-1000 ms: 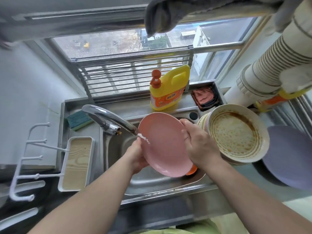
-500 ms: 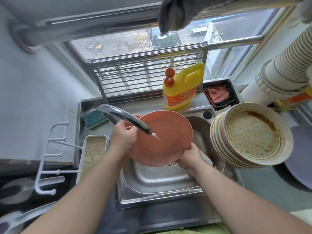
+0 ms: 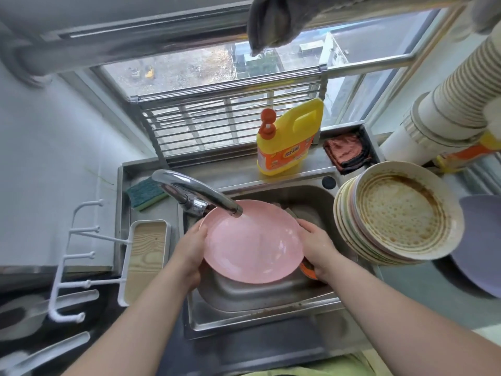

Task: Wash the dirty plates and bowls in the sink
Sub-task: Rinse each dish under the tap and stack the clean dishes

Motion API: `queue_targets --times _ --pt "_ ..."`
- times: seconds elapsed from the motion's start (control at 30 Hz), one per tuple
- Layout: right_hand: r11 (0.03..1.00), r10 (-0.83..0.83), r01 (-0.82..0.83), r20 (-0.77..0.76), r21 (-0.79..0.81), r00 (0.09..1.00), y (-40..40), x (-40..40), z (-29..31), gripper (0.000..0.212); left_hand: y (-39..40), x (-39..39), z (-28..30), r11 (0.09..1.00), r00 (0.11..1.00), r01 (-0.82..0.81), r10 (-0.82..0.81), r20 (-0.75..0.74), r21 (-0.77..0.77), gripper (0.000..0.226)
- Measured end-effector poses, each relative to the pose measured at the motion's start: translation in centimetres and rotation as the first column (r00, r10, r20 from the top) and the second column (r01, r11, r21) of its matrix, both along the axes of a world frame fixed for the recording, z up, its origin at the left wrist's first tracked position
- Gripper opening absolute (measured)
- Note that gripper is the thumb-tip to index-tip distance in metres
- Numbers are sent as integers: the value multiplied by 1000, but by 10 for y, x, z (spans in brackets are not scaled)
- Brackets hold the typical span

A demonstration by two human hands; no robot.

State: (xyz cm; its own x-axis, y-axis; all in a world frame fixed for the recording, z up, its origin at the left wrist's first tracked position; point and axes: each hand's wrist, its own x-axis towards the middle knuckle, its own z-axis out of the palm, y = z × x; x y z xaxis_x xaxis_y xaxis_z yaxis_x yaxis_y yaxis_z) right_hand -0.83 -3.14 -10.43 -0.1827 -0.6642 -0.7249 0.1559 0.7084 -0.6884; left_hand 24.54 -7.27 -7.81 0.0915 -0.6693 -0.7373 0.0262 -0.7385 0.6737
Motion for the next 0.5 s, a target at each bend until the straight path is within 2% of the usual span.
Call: queue_targets --times 0.03,0.17,0.23,0.33,0.43,0.5 --pt "999 -2 3 16 -45 1000 -2 -4 7 23 4 0 -4 999 1000 -20 20 2 33 37" --pt "973 21 -1 85 -230 996 -7 -18 32 34 18 -9 -17 983 995 -86 94 -40 163 33" --pt "946 91 -75 39 -314 995 -7 -20 43 24 22 -14 -22 961 983 -95 132 -131 261 31" --pt "903 183 -199 -79 -380 980 -16 -24 60 24 25 -16 -23 898 944 -92 216 -251 430 34" --pt "889 259 -239 0 -390 966 -26 -30 69 18 27 -8 -30 796 851 -200 430 -302 571 47" --pt "875 338 -343 -75 -343 938 -29 -34 71 15 32 -1 -30 767 802 -208 489 -342 607 48"
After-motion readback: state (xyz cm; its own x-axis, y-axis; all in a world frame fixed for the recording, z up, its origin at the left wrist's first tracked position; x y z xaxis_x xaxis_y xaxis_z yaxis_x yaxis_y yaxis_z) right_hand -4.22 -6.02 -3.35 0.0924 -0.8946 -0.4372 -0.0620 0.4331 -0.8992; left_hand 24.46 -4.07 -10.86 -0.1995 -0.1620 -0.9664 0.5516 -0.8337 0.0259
